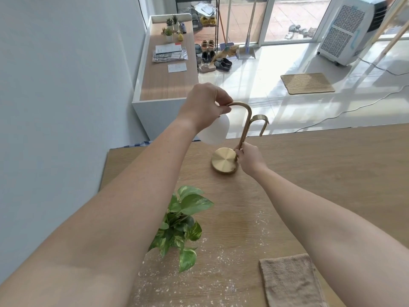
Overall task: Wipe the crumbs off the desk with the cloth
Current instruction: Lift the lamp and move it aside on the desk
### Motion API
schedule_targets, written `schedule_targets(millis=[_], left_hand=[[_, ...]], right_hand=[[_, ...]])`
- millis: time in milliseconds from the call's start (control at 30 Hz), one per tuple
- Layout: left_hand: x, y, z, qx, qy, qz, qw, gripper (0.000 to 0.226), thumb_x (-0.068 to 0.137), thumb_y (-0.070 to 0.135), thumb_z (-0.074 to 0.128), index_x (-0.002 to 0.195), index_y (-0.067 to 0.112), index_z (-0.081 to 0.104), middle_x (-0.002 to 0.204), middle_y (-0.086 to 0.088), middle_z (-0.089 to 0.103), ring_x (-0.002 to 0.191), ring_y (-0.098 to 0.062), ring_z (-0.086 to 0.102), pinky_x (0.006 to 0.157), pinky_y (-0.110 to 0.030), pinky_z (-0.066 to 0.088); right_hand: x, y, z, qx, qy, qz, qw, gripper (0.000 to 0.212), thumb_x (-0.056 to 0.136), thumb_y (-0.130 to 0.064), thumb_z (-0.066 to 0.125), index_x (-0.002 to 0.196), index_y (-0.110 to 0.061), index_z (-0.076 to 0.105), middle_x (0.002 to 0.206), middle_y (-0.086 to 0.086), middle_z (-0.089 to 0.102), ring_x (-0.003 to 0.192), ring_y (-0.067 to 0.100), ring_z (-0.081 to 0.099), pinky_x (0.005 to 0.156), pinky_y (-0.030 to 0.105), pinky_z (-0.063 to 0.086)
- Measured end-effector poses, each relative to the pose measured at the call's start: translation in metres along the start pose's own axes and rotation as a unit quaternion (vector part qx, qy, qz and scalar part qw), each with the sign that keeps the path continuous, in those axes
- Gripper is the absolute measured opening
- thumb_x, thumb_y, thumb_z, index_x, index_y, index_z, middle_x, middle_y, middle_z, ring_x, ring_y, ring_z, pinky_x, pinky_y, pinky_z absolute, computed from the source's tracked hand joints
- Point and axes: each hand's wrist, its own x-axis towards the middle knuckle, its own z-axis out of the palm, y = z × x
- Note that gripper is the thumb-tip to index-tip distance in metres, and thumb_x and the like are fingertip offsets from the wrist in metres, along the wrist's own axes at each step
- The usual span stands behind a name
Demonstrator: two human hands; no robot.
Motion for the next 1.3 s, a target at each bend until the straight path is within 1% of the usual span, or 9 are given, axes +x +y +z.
schedule_targets(millis=[333, 433, 633, 800, 900, 967, 1067, 1133, 1300], left_hand=[[0.0, 0.001, -0.001, 0.006, 0.005, -0.009, 1.0, 0.018, 0.086, 0.019, 0.087, 0.104, 0.025, 0.086, 0.095, 0.009, 0.079, 0.081, -0.002, 0.072, 0.09, -0.037, 0.062], [-0.007, 0.001, -0.004, -0.012, -0.003, -0.029, 0.999, 0.019, 0.088, 0.02, 0.086, 0.106, 0.025, 0.085, 0.092, 0.009, 0.08, 0.085, -0.003, 0.074, 0.091, -0.038, 0.063], [-0.024, 0.01, -0.009, -0.025, -0.008, -0.043, 0.999, 0.024, 0.096, 0.028, 0.079, 0.119, 0.024, 0.08, 0.105, 0.008, 0.08, 0.095, -0.003, 0.072, 0.094, -0.035, 0.06], [-0.051, 0.015, -0.016, -0.052, -0.022, -0.063, 0.996, 0.037, 0.101, 0.04, 0.07, 0.135, 0.026, 0.072, 0.122, 0.008, 0.075, 0.109, -0.012, 0.069, 0.095, -0.035, 0.053], [-0.074, 0.016, -0.021, -0.069, -0.01, -0.083, 0.994, 0.04, 0.102, 0.048, 0.066, 0.135, 0.027, 0.071, 0.123, 0.009, 0.073, 0.106, -0.003, 0.065, 0.09, -0.026, 0.05], [-0.093, 0.016, -0.025, -0.082, 0.0, -0.107, 0.991, 0.04, 0.102, 0.052, 0.064, 0.133, 0.028, 0.072, 0.122, 0.01, 0.072, 0.109, -0.002, 0.063, 0.089, -0.022, 0.048], [-0.128, 0.017, -0.033, -0.107, 0.013, -0.128, 0.986, 0.045, 0.104, 0.056, 0.058, 0.133, 0.024, 0.072, 0.127, 0.005, 0.073, 0.12, -0.01, 0.063, 0.102, -0.031, 0.047], [-0.155, 0.022, -0.037, -0.12, 0.015, -0.14, 0.983, 0.05, 0.106, 0.057, 0.053, 0.137, 0.022, 0.07, 0.135, 0.006, 0.07, 0.123, -0.01, 0.059, 0.106, -0.032, 0.044], [-0.223, 0.033, -0.043, -0.14, 0.031, -0.181, 0.973, 0.065, 0.105, 0.067, 0.043, 0.148, 0.022, 0.061, 0.141, 0.007, 0.064, 0.133, -0.012, 0.053, 0.104, -0.033, 0.036]], right_hand=[[-0.001, 0.001, -0.004, 0.019, -0.008, 0.01, 1.0, 0.016, 0.109, -0.022, 0.052, 0.106, -0.019, 0.067, 0.101, 0.001, 0.07, 0.097, 0.026, 0.065, 0.079, 0.037, 0.047], [-0.003, -0.001, -0.006, 0.021, -0.031, 0.016, 0.999, 0.014, 0.108, -0.025, 0.055, 0.113, -0.016, 0.065, 0.111, 0.004, 0.07, 0.101, 0.025, 0.063, 0.081, 0.035, 0.044], [-0.017, -0.003, -0.014, 0.028, -0.048, 0.033, 0.998, 0.039, 0.106, -0.034, 0.057, 0.139, -0.012, 0.055, 0.131, 0.004, 0.065, 0.114, 0.025, 0.061, 0.09, 0.036, 0.046], [-0.042, -0.001, -0.026, 0.044, -0.056, 0.037, 0.997, 0.042, 0.106, -0.04, 0.057, 0.138, -0.013, 0.056, 0.129, 0.002, 0.064, 0.11, 0.021, 0.06, 0.089, 0.037, 0.05], [-0.062, 0.002, -0.034, 0.051, -0.07, 0.023, 0.996, 0.044, 0.106, -0.045, 0.056, 0.138, -0.015, 0.059, 0.124, -0.001, 0.062, 0.11, 0.02, 0.059, 0.088, 0.035, 0.046], [-0.076, 0.004, -0.037, 0.07, -0.08, 0.021, 0.994, 0.047, 0.105, -0.051, 0.054, 0.137, -0.017, 0.061, 0.128, -0.001, 0.064, 0.11, 0.02, 0.059, 0.093, 0.038, 0.049], [-0.1, 0.007, -0.041, 0.109, -0.096, 0.022, 0.989, 0.065, 0.099, -0.067, 0.049, 0.142, -0.02, 0.06, 0.14, 0.002, 0.064, 0.125, 0.024, 0.06, 0.109, 0.054, 0.05], [-0.119, 0.009, -0.041, 0.132, -0.11, 0.023, 0.985, 0.08, 0.094, -0.076, 0.045, 0.149, -0.02, 0.056, 0.146, 0.002, 0.062, 0.132, 0.024, 0.058, 0.113, 0.057, 0.046], [-0.17, 0.006, -0.045, 0.196, -0.133, 0.011, 0.972, 0.062, 0.106, -0.065, 0.042, 0.148, -0.023, 0.06, 0.137, 0.001, 0.063, 0.126, 0.024, 0.061, 0.105, 0.05, 0.049]])
